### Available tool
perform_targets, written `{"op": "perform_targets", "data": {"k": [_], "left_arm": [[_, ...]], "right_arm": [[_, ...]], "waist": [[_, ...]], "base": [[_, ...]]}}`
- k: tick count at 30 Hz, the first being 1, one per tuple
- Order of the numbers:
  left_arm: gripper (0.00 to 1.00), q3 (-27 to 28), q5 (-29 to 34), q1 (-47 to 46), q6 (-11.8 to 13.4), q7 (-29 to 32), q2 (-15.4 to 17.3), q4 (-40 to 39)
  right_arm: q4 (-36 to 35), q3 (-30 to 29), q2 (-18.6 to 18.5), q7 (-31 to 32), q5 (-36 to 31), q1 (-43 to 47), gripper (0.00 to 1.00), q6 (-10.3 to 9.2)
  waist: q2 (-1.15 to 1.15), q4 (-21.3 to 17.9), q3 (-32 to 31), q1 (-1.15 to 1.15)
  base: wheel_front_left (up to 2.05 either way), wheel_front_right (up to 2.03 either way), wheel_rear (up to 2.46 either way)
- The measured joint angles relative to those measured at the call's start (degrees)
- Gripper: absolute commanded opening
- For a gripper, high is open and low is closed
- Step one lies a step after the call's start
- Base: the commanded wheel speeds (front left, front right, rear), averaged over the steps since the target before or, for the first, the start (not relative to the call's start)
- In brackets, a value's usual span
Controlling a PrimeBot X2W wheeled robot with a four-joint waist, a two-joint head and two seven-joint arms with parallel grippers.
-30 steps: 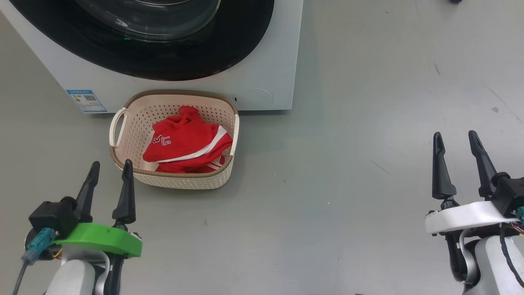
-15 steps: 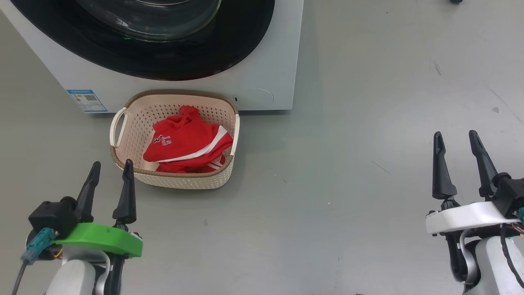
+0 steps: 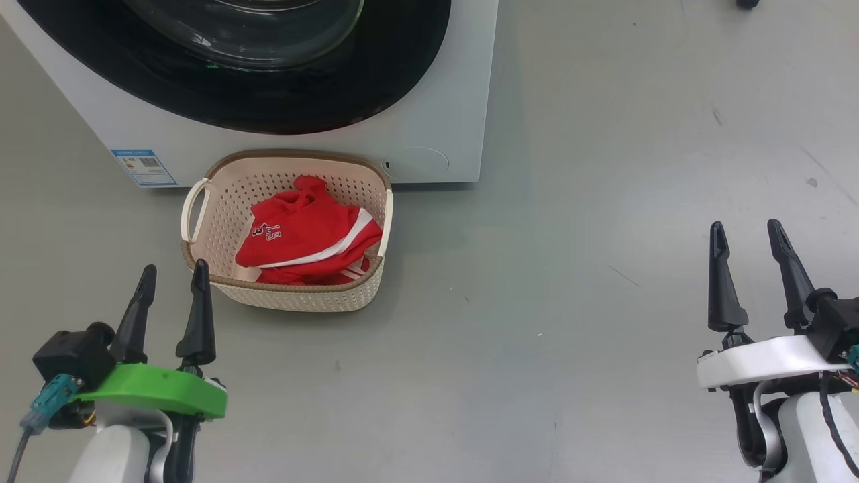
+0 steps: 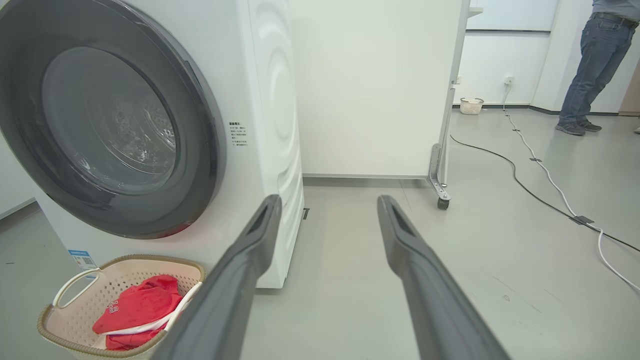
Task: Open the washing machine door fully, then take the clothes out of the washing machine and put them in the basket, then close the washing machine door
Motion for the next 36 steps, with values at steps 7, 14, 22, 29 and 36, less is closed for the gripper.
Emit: {"op": "perform_targets", "data": {"k": [7, 14, 22, 29, 36], "left_arm": [[1.00, -0.2, 0.0, 0.0, 0.0, 0.0, 0.3, 0.0], [1.00, -0.4, -0.1, 0.1, 0.0, 0.0, 0.4, 0.1], [1.00, -0.6, -0.6, 0.2, 0.0, 0.0, 0.5, 0.2], [1.00, -0.6, -1.0, 0.2, 0.0, 0.0, 0.5, 0.3], [0.00, -1.1, -1.1, 0.9, 0.0, 0.0, -1.3, 2.7]], "right_arm": [[0.0, -0.2, 0.1, 0.0, -0.1, 0.1, 1.00, 0.44], [0.0, -0.3, 0.3, 0.0, -0.5, 0.2, 1.00, 0.52], [0.0, -0.4, 0.3, 0.0, -0.9, 0.3, 1.00, 0.93], [0.0, -0.7, 0.4, 0.0, -1.0, 0.3, 1.00, 0.96], [2.7, -0.3, 2.0, 0.1, -0.9, 1.4, 0.00, 0.93]], "waist": [[0.00, -0.1, -0.2, 0.00], [0.00, -0.1, -0.6, 0.00], [0.00, -0.1, -0.8, 0.00], [0.00, 0.0, -0.7, 0.00], [0.00, 0.1, -0.7, 0.00]], "base": [[0.00, 0.00, 0.00], [0.00, 0.00, 0.00], [0.00, 0.00, 0.00], [0.00, 0.00, 0.00], [0.00, 0.00, 0.00]]}}
